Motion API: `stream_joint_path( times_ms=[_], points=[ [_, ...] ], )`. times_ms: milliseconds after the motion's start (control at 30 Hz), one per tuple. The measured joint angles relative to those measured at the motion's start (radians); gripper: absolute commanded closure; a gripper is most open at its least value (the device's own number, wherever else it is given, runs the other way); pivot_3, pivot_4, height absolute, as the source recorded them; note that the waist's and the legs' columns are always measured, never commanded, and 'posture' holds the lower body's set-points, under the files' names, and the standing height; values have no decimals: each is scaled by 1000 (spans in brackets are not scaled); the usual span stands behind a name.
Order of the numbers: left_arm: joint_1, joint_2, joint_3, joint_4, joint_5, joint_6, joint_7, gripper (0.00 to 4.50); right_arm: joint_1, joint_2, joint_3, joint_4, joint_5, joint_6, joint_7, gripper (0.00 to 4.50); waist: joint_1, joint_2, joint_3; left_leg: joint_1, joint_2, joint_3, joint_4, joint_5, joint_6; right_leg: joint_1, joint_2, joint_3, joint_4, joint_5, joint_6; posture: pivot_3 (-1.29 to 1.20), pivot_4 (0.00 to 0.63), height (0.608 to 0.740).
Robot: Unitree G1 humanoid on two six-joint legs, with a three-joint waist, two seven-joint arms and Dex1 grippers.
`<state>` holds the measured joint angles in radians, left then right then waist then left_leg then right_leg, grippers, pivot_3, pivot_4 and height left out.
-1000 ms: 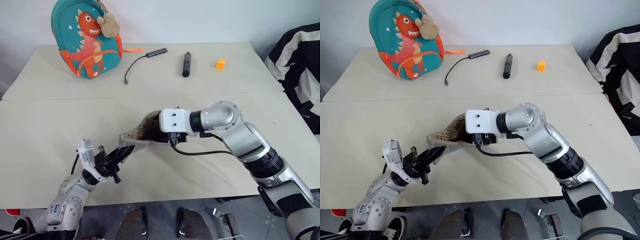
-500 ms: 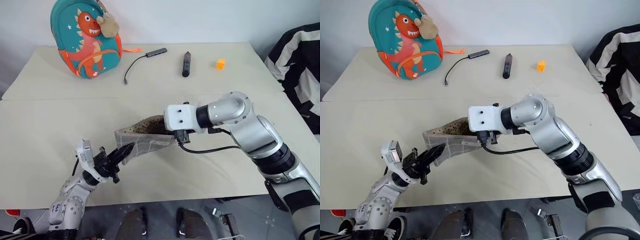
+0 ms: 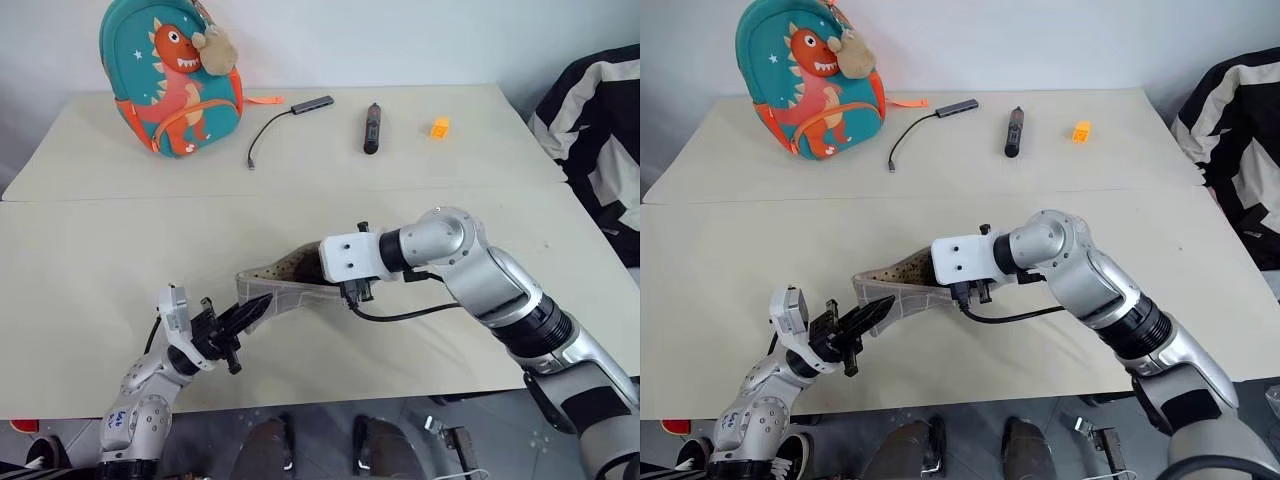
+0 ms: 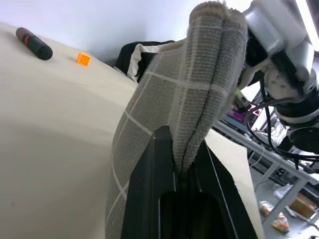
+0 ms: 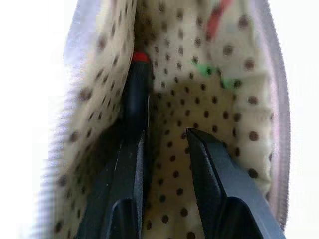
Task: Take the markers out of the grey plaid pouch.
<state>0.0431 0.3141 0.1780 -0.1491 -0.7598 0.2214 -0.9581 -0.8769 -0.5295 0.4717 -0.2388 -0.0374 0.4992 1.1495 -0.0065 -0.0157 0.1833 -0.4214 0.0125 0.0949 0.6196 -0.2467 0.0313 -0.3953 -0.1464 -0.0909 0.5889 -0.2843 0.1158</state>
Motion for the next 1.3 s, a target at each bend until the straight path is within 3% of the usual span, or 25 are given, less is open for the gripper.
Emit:
stream_joint_path(
  times_ms=[133,333,533,633,800,1300],
  points=[
    [-1,-4,1,0,13,-18,4,4500,-11,5,-75,-14,53,2,-12,3096,5,0,0,0,0,0,0,0,1,1,-1,-2,-2,0,0,0,150,740],
    [-2,-4,0,0,24,-24,4,4500,40,-45,-56,-42,73,16,22,1182,2,0,0,-1,1,1,0,-2,1,1,-3,-10,-4,1,-1,0,150,740],
    [-13,-4,-7,-21,35,-10,37,4500,30,-62,-3,-33,10,-73,29,1182,2,0,0,0,2,1,1,-2,0,2,-2,-11,-2,1,-1,0,150,740],
    [-17,-3,-10,-42,35,2,60,4500,30,-57,-12,-24,19,-104,29,1782,2,0,0,0,2,1,2,-2,0,2,-2,-12,-2,1,-1,0,150,740],
    [-19,-1,-11,-67,35,19,86,4500,24,-48,-38,-21,35,-110,26,3518,3,0,0,0,2,1,2,-2,0,2,-2,-12,-2,1,-1,0,150,740],
    [-19,2,-51,-79,80,-5,83,4500,21,-79,83,56,-150,-174,38,3518,3,0,0,0,2,1,2,-2,0,2,-2,-12,-2,1,-1,0,150,740]
  ],
)
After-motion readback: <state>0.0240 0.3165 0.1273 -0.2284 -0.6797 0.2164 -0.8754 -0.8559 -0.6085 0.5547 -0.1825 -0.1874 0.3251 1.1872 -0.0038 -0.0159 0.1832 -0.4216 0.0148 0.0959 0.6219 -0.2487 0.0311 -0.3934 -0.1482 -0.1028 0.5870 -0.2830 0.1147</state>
